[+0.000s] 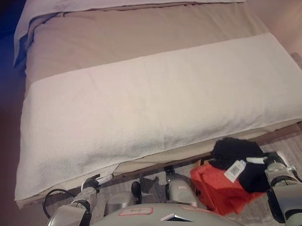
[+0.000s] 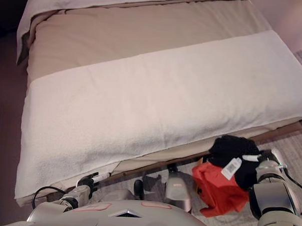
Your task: Put the clothes on the bed into the basket.
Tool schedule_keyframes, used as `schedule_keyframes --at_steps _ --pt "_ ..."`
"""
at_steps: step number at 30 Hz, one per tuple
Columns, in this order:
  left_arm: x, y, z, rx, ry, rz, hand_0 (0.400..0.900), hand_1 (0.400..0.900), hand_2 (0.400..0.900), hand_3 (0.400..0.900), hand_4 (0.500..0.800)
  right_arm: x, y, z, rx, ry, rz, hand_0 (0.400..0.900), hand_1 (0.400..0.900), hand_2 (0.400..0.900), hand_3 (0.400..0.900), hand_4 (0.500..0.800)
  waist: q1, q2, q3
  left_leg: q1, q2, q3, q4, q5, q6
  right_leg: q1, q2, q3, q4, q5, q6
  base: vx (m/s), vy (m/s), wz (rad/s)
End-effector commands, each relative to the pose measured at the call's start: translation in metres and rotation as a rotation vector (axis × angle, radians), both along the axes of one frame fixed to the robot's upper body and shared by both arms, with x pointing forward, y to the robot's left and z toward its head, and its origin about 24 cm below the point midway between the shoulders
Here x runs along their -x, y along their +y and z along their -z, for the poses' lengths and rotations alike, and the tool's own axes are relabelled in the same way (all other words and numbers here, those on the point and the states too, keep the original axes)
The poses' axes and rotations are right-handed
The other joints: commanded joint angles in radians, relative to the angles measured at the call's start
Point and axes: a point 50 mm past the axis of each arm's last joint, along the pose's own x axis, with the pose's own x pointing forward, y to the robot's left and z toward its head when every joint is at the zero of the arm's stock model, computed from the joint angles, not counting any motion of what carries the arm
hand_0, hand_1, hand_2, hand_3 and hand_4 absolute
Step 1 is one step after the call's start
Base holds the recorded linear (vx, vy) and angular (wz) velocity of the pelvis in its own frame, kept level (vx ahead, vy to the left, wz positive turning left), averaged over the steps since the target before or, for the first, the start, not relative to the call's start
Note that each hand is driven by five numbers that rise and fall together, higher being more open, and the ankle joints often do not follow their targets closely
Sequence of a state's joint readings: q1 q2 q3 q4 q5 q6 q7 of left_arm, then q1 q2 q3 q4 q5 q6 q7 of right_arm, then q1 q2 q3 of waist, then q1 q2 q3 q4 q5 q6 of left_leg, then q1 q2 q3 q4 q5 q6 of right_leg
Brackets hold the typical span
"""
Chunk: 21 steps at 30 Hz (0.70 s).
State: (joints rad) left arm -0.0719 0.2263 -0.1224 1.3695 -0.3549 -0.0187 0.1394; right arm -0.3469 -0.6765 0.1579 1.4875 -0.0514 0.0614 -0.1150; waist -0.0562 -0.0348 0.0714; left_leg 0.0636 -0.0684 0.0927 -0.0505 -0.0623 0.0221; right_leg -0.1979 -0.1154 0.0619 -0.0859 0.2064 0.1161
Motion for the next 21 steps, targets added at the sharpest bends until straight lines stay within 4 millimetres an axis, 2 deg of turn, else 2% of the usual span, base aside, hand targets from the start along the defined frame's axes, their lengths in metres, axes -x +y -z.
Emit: schedule_keyframes --at_steps 1,6,12,15,16,21 --pt "-0.003 0.020 -0.006 -0.058 0.010 0.009 0.900 0.900 0.900 0.900 0.800 0.001 -0.047 -0.051 0.148 -0.071 0.098 0.400 0.400 0.400 0.400 0.500 -0.009 0.029 0.008 -0.047 0.039 0.000 -0.035 0.050 -0.057 0.079 0.024 -0.013 0.021 -0.054 0.027 0.02 -0.036 0.14" --pt "0.000 0.028 -0.008 -0.079 0.022 -0.008 0.900 0.900 0.900 0.900 0.800 0.022 -0.054 -0.048 0.141 -0.046 0.168 0.400 0.400 0.400 0.400 0.500 -0.011 0.038 0.004 -0.037 0.041 -0.005 -0.036 0.045 -0.058 0.096 0.024 -0.019 0.014 -0.061 0.025 0.01 -0.020 0.05" --pt "-0.002 0.027 -0.008 -0.076 0.017 -0.008 0.900 0.900 0.900 0.900 0.800 0.030 -0.057 -0.048 0.135 -0.043 0.200 0.400 0.400 0.400 0.400 0.500 -0.012 0.051 0.009 -0.034 0.039 0.000 -0.036 0.045 -0.058 0.099 0.025 -0.014 0.013 -0.061 0.025 0.00 0.000 0.00" --pt "-0.010 0.023 -0.008 -0.069 -0.005 0.010 0.900 0.900 0.900 0.900 0.800 0.035 -0.059 -0.050 0.151 -0.011 0.203 0.400 0.400 0.400 0.400 0.500 -0.014 0.066 0.015 -0.035 0.036 -0.003 -0.035 0.046 -0.058 0.103 0.019 -0.018 0.013 -0.064 0.024 -0.01 -0.004 0.04" --pt "-0.011 0.022 -0.008 -0.067 -0.010 0.014 0.900 0.900 0.900 0.900 0.800 0.035 -0.060 -0.051 0.158 -0.001 0.205 0.900 0.900 0.900 0.900 0.800 -0.013 0.071 0.016 -0.035 0.035 -0.005 -0.035 0.047 -0.058 0.104 0.018 -0.020 0.012 -0.064 0.024 -0.01 -0.003 0.09" --pt "-0.015 0.017 -0.008 -0.058 -0.018 0.034 0.900 0.900 0.900 0.900 0.800 0.044 -0.058 -0.046 0.141 0.057 0.213 0.900 0.900 0.900 0.900 0.800 -0.012 0.086 0.015 -0.036 0.033 -0.011 -0.035 0.049 -0.060 0.113 0.014 -0.030 0.009 -0.067 0.024 0.00 -0.002 0.08"
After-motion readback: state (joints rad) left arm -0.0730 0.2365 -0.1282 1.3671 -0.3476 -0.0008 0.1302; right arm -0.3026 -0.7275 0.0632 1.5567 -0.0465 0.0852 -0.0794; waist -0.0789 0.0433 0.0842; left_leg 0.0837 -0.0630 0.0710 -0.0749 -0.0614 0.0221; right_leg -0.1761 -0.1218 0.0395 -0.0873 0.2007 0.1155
